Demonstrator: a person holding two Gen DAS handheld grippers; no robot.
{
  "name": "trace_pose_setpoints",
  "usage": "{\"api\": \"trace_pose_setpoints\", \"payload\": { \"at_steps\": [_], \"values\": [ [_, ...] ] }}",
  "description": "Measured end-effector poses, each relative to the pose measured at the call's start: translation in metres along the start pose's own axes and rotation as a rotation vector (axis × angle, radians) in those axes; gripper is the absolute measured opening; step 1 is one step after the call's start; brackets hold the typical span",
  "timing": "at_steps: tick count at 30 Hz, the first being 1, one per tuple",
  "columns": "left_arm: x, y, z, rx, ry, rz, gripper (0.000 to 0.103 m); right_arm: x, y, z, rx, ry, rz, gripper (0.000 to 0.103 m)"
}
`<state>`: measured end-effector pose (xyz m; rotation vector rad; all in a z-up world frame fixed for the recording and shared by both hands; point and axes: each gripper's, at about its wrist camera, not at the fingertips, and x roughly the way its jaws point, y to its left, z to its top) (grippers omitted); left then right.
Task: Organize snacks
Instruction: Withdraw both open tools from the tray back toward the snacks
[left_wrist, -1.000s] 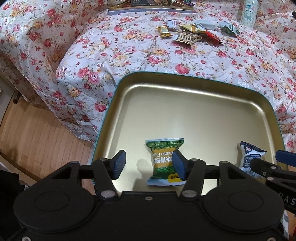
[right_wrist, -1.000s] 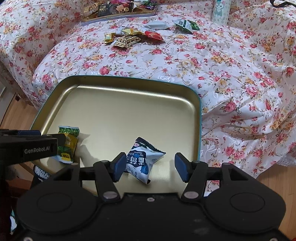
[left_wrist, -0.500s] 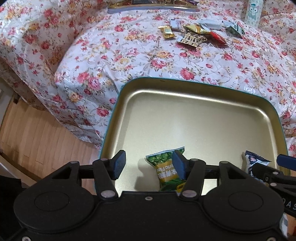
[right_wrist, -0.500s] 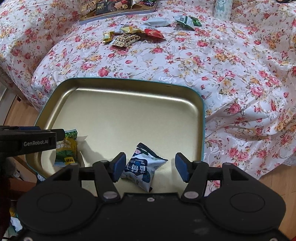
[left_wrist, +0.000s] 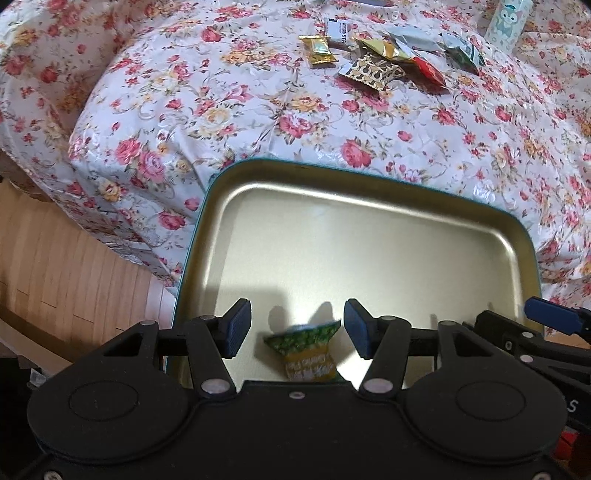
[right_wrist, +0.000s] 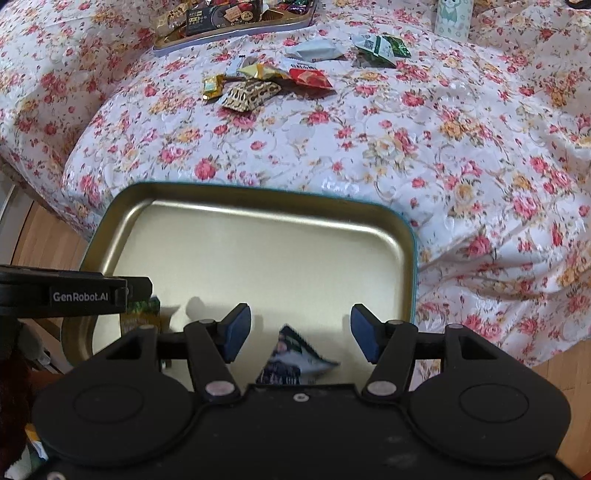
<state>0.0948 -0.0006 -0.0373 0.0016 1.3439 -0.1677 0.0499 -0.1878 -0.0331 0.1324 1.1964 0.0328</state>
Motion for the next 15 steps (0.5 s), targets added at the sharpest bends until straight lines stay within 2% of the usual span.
{"api": "trace_pose_setpoints", "payload": {
  "at_steps": [9, 15],
  "values": [
    [0.004, -0.002, 0.036, 0.026, 0.027, 0.002, 0.061, 0.012, -0.001, 0.041, 0.002, 0.013, 0.014, 0.064],
    [0.002, -0.004, 0.061, 0.034, 0.004, 0.008, 0.061, 0.019, -0.009, 0.069, 0.016, 0.005, 0.014, 0.064]
  ]
}}
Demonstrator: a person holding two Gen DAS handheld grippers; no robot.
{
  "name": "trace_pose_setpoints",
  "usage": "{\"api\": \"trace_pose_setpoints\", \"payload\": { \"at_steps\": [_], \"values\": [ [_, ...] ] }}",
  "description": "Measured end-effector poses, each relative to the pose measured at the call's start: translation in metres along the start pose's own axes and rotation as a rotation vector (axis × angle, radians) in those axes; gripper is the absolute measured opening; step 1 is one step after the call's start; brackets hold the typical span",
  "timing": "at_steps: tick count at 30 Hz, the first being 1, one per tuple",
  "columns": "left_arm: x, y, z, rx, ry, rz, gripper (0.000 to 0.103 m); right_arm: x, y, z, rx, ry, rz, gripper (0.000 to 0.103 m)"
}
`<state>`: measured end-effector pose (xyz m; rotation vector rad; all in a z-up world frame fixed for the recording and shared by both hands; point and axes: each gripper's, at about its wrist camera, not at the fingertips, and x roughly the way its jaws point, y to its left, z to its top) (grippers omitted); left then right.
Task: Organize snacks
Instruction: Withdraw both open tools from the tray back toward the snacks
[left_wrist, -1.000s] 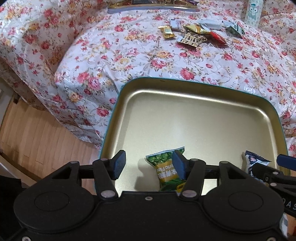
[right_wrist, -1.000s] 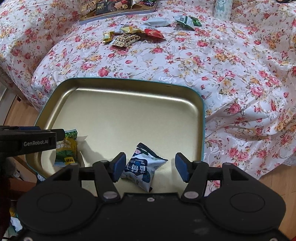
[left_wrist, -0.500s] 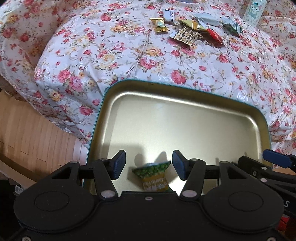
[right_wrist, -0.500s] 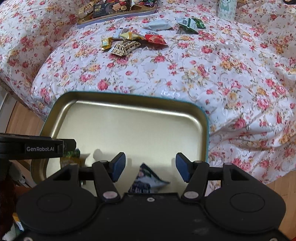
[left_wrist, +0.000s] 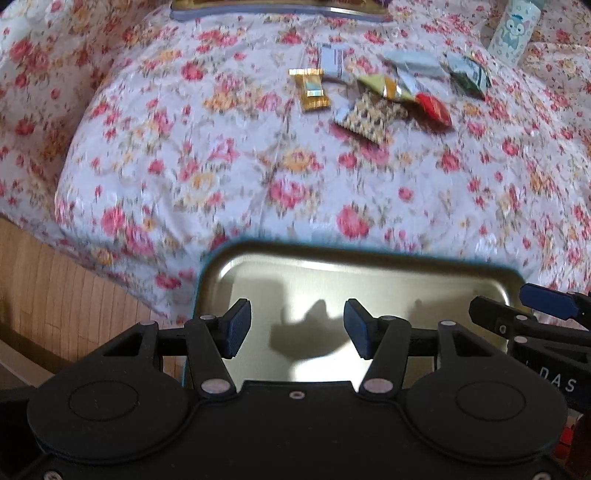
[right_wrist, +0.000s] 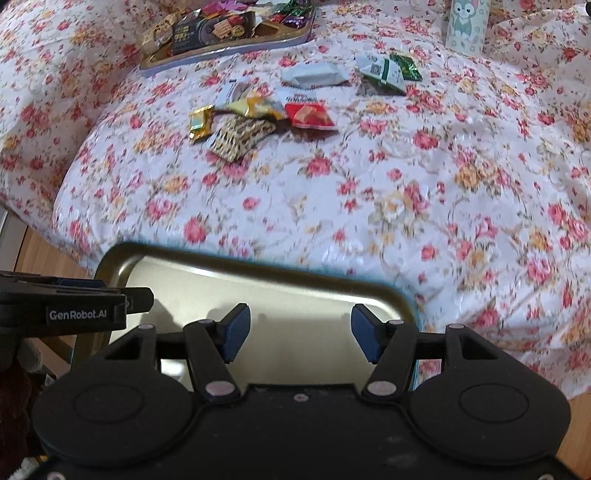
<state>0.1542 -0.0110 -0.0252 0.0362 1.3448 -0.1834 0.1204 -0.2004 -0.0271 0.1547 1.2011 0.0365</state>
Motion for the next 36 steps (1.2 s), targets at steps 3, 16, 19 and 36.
{"api": "trace_pose_setpoints", "payload": {
  "at_steps": [3, 16, 19, 36],
  "values": [
    [-0.001, -0.001, 0.012, 0.005, -0.02, 0.008, 0.061, 0.003, -0.005, 0.014, 0.012, -0.009, -0.004, 0.064],
    [0.006, 0.006, 0.062, -0.038, -0.096, 0.05, 0.061, 0.021, -0.034, 0.063, 0.083, -0.065, -0.025, 0.066],
    [0.012, 0.012, 0.07, -0.055, -0.13, 0.07, 0.061, 0.027, -0.039, 0.072, 0.092, -0.092, -0.038, 0.067],
    [0.037, 0.019, 0.094, -0.025, -0.353, -0.097, 0.061, 0.057, -0.066, 0.1, 0.148, -0.243, -0.027, 0.072]
  ]
}}
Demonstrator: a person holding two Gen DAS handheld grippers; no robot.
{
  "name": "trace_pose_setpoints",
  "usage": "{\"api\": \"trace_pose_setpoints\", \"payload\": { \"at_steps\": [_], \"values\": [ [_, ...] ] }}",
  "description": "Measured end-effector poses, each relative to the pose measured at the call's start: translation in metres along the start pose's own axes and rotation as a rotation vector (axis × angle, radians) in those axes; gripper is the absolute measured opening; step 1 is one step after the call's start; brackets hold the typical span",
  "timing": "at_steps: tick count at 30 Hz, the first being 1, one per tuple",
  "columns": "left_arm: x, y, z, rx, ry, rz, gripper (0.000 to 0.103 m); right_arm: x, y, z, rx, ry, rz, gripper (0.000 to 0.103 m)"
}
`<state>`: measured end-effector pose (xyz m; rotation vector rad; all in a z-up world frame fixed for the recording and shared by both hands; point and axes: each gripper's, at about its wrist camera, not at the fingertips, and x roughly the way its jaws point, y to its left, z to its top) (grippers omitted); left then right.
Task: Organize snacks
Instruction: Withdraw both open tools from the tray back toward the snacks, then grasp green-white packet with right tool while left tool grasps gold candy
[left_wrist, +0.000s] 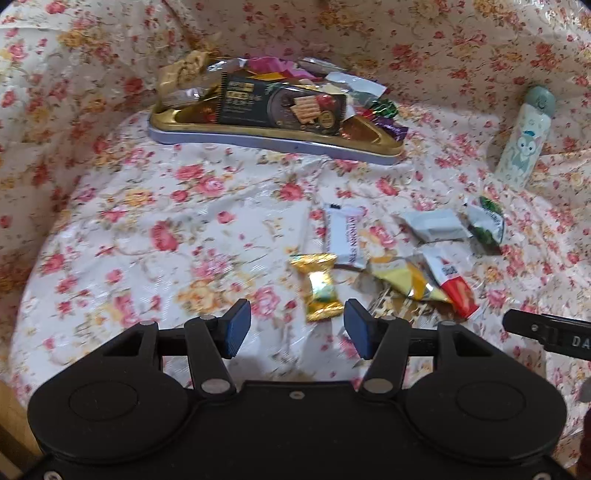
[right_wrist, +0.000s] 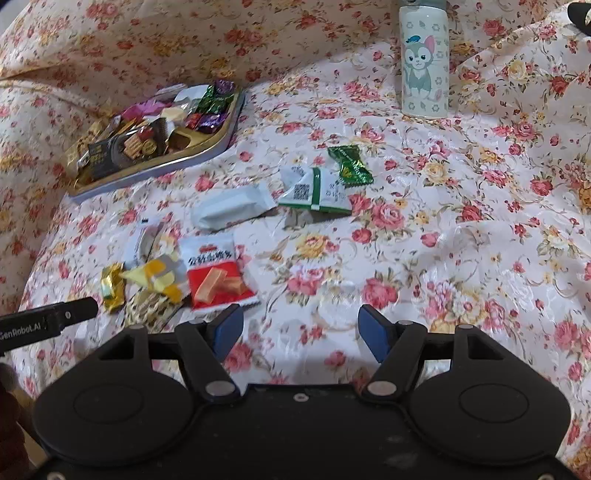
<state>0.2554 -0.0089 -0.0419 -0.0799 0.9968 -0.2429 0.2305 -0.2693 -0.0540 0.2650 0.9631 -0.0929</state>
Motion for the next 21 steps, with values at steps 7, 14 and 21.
{"api": "trace_pose_setpoints", "payload": {
  "at_steps": [7, 14, 21],
  "values": [
    [0.014, -0.01, 0.002, 0.055, -0.011, 0.007, 0.061, 0.012, -0.011, 0.012, 0.044, -0.049, -0.004, 0.073],
    [0.028, -0.006, 0.002, 0.046, 0.005, 0.027, 0.061, 0.016, -0.02, 0.031, 0.07, -0.114, -0.03, 0.073],
    [0.032, -0.004, 0.002, 0.084, -0.019, 0.072, 0.062, 0.027, -0.029, 0.054, 0.087, -0.158, -0.067, 0.073]
  ]
}}
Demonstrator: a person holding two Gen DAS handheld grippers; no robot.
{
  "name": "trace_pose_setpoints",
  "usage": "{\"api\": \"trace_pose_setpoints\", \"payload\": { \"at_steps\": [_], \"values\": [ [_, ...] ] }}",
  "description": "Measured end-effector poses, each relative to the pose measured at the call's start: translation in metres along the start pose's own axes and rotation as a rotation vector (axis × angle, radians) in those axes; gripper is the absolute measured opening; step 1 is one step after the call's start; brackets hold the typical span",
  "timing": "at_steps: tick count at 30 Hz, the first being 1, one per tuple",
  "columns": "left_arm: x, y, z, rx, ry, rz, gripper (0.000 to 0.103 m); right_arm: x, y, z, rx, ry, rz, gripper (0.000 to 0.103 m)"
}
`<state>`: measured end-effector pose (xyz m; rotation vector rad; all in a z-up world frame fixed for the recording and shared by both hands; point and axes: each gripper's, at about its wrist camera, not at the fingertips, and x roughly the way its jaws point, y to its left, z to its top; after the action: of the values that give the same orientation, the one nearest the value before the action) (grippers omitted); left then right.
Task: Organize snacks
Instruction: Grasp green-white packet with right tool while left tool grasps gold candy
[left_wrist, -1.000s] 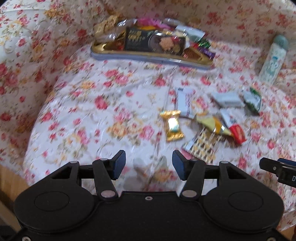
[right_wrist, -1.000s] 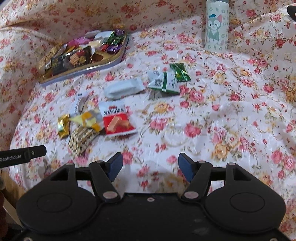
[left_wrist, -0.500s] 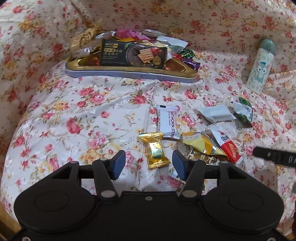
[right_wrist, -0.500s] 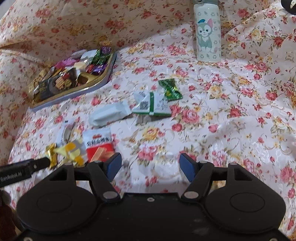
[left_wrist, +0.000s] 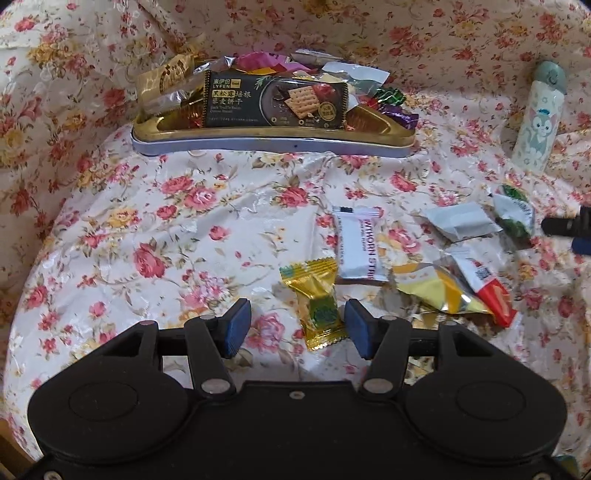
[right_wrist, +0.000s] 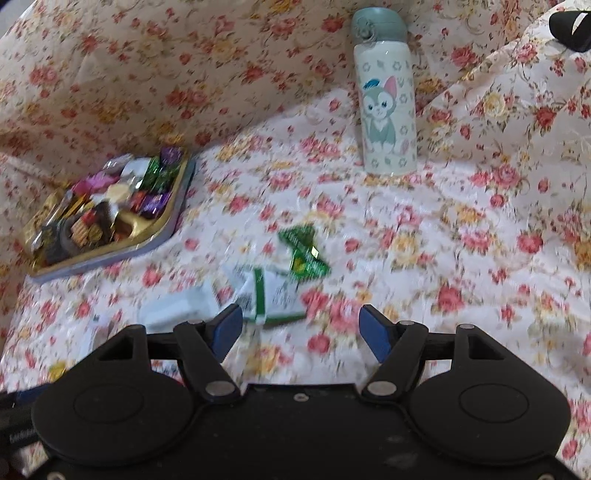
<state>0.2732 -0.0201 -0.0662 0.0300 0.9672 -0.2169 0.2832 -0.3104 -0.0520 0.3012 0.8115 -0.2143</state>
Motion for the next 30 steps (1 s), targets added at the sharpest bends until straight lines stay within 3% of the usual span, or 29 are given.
{"api": "trace_pose_setpoints", "payload": {
  "at_steps": [10, 18, 30],
  "values": [
    [0.004, -0.004, -0.003, 0.062, -0.019, 0.005, 0.067, 0.037, -0.006, 0.029, 0.012, -0.024, -0.061, 0.073],
    [0.008, -0.007, -0.003, 0.066, -0.015, -0.027, 0.078, 0.039, 0.0, 0.02, 0.022, 0.025, -0.006, 0.073],
    [0.007, -0.01, -0.008, 0.088, -0.043, -0.025, 0.081, 0.023, 0.016, 0.002, -0.029, 0.017, 0.048, 0.073]
  ]
}}
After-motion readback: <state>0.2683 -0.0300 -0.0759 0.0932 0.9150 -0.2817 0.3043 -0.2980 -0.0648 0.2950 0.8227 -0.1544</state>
